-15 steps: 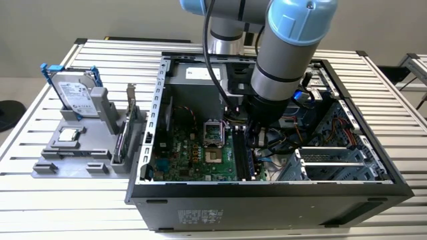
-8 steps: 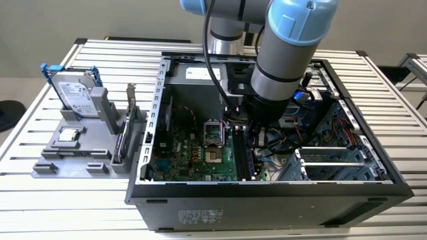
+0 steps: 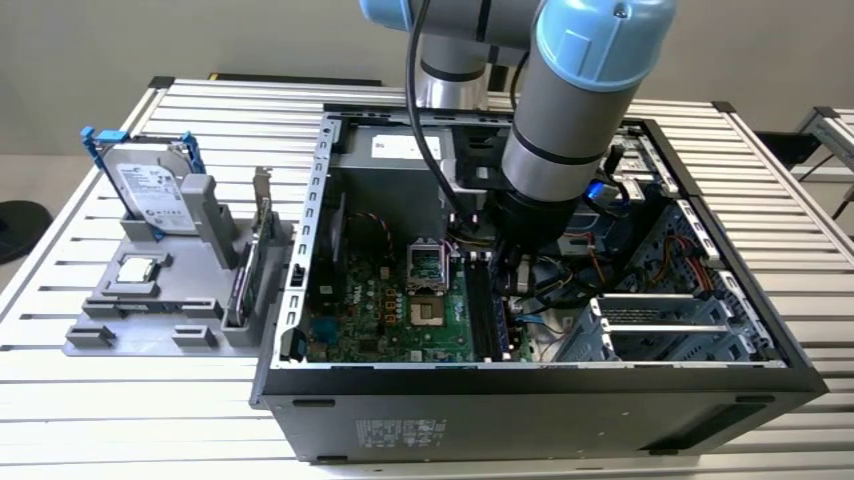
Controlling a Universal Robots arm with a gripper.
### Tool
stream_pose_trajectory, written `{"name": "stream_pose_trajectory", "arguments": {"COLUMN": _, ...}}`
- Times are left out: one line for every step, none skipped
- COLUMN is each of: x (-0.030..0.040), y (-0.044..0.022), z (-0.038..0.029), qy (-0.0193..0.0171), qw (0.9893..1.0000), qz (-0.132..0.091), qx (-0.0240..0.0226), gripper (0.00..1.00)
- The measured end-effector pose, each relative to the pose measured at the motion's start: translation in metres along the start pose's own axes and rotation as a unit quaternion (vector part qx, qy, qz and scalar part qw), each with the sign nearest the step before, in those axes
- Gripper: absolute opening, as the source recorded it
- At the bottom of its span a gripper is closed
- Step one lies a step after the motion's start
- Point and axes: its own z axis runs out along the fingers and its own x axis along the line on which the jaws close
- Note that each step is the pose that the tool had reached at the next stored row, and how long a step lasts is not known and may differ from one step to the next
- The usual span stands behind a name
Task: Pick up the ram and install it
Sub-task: 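Press down the ram until it locks into place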
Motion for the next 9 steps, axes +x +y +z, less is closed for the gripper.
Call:
{"name": "stream_pose_trajectory", "arguments": {"x": 0.0000, "y": 0.0004, "z": 0.0000, "qy": 0.0000, "qw": 1.0000, "qz": 0.000, "qx": 0.0001, "gripper": 0.00}}
{"name": "stream_pose_trajectory", "arguments": {"x": 0.0001, "y": 0.0010, "z": 0.0000, "qy": 0.0000, "qw": 1.0000, "qz": 0.000, "qx": 0.0001, "gripper": 0.00}}
{"name": "stream_pose_trajectory", "arguments": {"x": 0.0002, "y": 0.0015, "z": 0.0000, "qy": 0.0000, "qw": 1.0000, "qz": 0.000, "qx": 0.0001, "gripper": 0.00}}
{"name": "stream_pose_trajectory", "arguments": {"x": 0.0002, "y": 0.0019, "z": 0.0000, "qy": 0.0000, "qw": 1.0000, "qz": 0.000, "qx": 0.0001, "gripper": 0.00}}
{"name": "stream_pose_trajectory", "arguments": {"x": 0.0002, "y": 0.0019, "z": 0.0000, "qy": 0.0000, "qw": 1.0000, "qz": 0.000, "qx": 0.0001, "gripper": 0.00}}
{"name": "stream_pose_trajectory", "arguments": {"x": 0.0002, "y": 0.0019, "z": 0.0001, "qy": 0.0001, "qw": 1.0000, "qz": 0.000, "qx": 0.0000, "gripper": 0.00}}
{"name": "stream_pose_trajectory", "arguments": {"x": 0.0002, "y": 0.0019, "z": 0.0002, "qy": 0.0001, "qw": 1.0000, "qz": 0.000, "qx": 0.0000, "gripper": 0.00}}
{"name": "stream_pose_trajectory", "arguments": {"x": 0.0002, "y": 0.0019, "z": 0.0004, "qy": 0.0002, "qw": 1.0000, "qz": 0.000, "qx": 0.0000, "gripper": 0.00}}
{"name": "stream_pose_trajectory", "arguments": {"x": 0.0003, "y": 0.0019, "z": 0.0008, "qy": 0.0001, "qw": 1.0000, "qz": 0.000, "qx": 0.0000, "gripper": 0.00}}
